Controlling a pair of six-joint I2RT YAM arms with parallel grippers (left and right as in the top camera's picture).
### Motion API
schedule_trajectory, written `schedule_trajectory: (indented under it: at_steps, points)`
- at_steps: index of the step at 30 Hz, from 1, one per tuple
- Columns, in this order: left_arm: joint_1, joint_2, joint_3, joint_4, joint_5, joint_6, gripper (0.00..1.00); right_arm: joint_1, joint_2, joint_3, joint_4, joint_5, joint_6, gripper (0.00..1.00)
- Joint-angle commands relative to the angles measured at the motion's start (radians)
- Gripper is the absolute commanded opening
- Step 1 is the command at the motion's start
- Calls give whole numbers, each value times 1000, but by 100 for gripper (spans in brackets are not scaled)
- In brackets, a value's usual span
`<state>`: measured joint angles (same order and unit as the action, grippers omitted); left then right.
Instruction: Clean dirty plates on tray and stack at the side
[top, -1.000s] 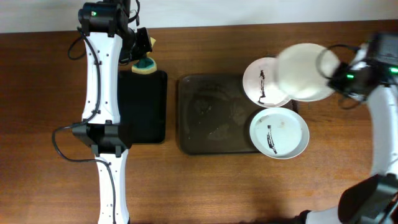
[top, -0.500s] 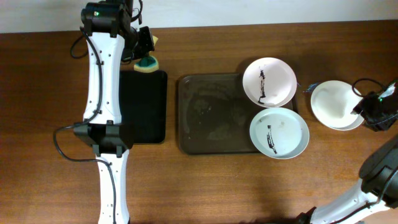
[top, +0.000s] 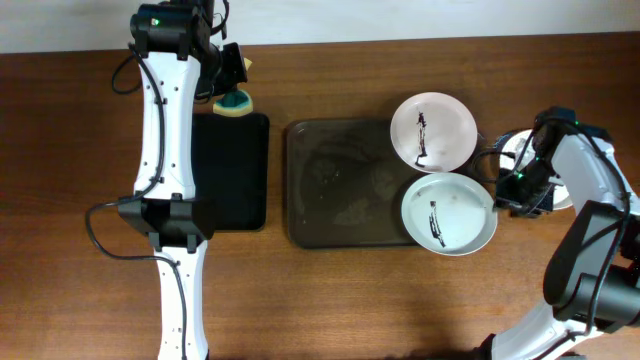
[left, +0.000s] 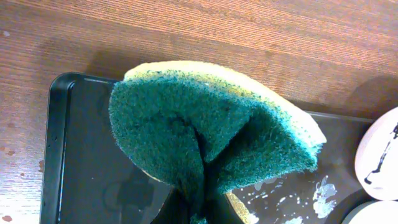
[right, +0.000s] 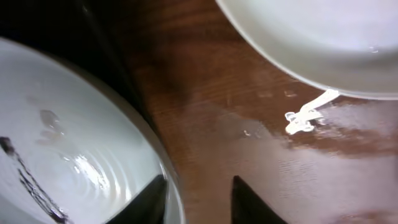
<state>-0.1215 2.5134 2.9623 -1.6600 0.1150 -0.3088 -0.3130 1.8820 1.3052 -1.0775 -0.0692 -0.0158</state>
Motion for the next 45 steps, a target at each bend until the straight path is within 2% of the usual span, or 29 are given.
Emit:
schedule_trajectory:
  at_steps: [1,2,3,4,7,10,12,14,16,17,20,24,26,29,36,38,40,41,43,45]
  points:
    - [-3,-10,16,5,-11,16,0,39,-10,-65,36,-71,-59,29]
    - [-3,-10,16,5,-11,16,0,43,-10,-69,37,-71,-59,22]
    - [-3,-10,16,4,-11,16,0,45,-10,-69,35,-79,-58,9]
    - [-3,-10,16,4,-11,16,0,45,-10,-69,30,-98,-56,4]
    - [-3,-10,16,3,-11,16,0,69,-30,-69,-8,-200,-56,4]
    - [-3,-10,16,2,-11,16,0,216,-68,-69,16,-250,9,4]
    - [-3,-10,16,2,-11,16,0,369,-67,-69,129,-246,171,4]
    - [-18,-10,16,2,-11,16,0,531,-52,-69,320,-122,447,4]
    - [-36,-10,11,5,-11,16,0,629,-29,-69,402,-4,577,4]
    - [-48,-10,3,7,-11,16,0,667,-13,-69,414,27,595,4]
    - [-77,-10,-50,21,-11,16,0,674,24,-70,412,34,596,4]
    - [-120,-10,-139,69,-10,15,0,639,55,-70,432,-6,491,9]
    - [-150,-10,-178,90,-7,16,0,588,90,-70,467,-113,432,4]
    - [-188,-10,-227,123,-7,16,0,536,136,-71,494,-238,359,4]
    - [-264,-10,-473,193,24,15,0,525,184,-72,535,-280,352,4]
    - [-293,-10,-567,257,92,15,0,508,186,-72,536,-302,352,4]
    - [-327,-10,-652,319,90,14,0,508,186,-73,536,-306,345,4]
    - [-351,-10,-727,377,79,-21,0,508,186,-73,536,-306,345,4]
    - [-365,-10,-833,416,2,-235,0,508,186,-73,536,-305,345,4]
    - [-366,-10,-933,448,-26,-401,0,508,186,-73,536,-305,344,4]
